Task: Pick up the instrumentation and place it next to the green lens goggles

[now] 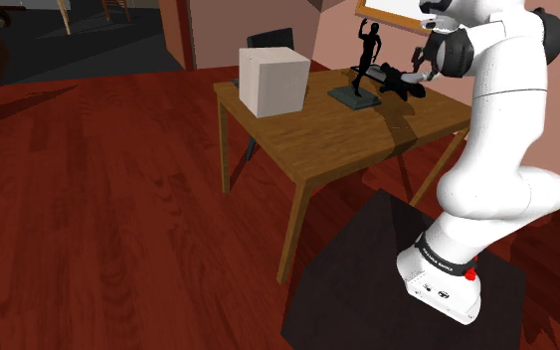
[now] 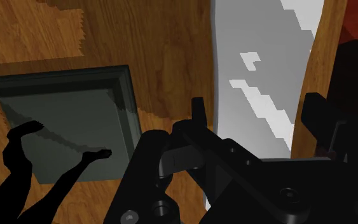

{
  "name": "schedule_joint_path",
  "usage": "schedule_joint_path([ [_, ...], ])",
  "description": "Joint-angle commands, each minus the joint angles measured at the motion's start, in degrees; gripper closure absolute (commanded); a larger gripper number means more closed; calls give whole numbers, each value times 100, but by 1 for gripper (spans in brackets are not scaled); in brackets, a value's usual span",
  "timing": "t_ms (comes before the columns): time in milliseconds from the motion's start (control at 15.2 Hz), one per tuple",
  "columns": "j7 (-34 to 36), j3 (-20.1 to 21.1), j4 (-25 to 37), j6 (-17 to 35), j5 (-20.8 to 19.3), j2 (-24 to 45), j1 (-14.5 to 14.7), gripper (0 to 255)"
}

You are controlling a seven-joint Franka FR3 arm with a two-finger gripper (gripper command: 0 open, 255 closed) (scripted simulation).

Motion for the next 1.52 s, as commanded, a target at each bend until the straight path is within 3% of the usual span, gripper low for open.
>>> schedule_joint_path([
  [0, -16, -6, -233, 188, -12, -39, 65, 255],
  [1452, -206, 75, -1800, 1799, 116, 88, 345, 255],
])
